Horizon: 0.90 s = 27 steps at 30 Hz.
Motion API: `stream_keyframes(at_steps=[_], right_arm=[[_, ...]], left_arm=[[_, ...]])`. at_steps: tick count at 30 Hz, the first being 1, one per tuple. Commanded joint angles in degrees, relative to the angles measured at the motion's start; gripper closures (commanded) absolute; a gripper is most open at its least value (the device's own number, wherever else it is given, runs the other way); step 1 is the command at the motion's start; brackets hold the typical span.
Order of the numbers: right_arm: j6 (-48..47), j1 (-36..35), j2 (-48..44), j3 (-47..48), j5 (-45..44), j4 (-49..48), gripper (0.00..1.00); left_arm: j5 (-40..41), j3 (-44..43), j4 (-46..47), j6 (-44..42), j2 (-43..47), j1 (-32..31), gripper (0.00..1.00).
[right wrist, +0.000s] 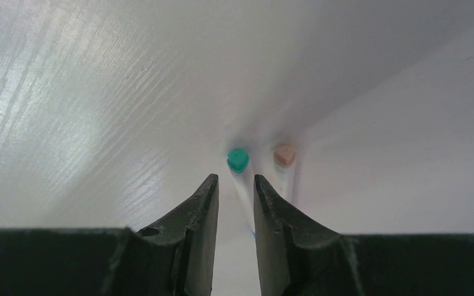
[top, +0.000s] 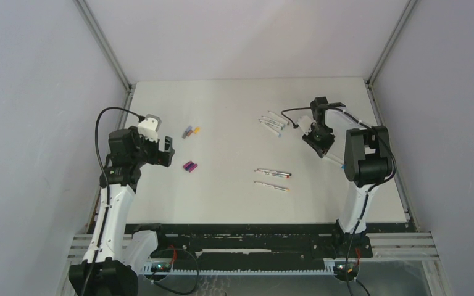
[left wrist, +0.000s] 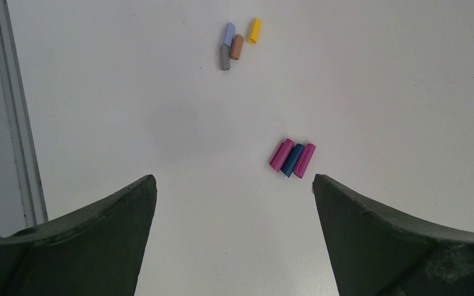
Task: Open the pen caps
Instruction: Pick up the pen from the center of the board.
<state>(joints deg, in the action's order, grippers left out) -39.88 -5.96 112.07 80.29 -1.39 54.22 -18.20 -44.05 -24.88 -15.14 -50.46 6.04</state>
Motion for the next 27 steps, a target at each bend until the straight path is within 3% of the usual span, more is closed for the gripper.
stream_keyframes(at_steps=[1,11,27], right_arm=[[-0.49,0.63,1.54,-0.12,0.27,0.15,0.75],[-0.53,0.76,3.44,-0.31,-0.16,-0.24,0.77],[0.59,-0.89,2.5,1.0,3.49,2.11,1.0]], left_arm=[[-0.18,0.6,1.86,0.12,0.94,0.46,0.0],[-0.28,0.52,1.96,0.17,0.59,0.47,0.0],[-0.91,0.56,1.97,-0.08,0.12,0.46,0.0]])
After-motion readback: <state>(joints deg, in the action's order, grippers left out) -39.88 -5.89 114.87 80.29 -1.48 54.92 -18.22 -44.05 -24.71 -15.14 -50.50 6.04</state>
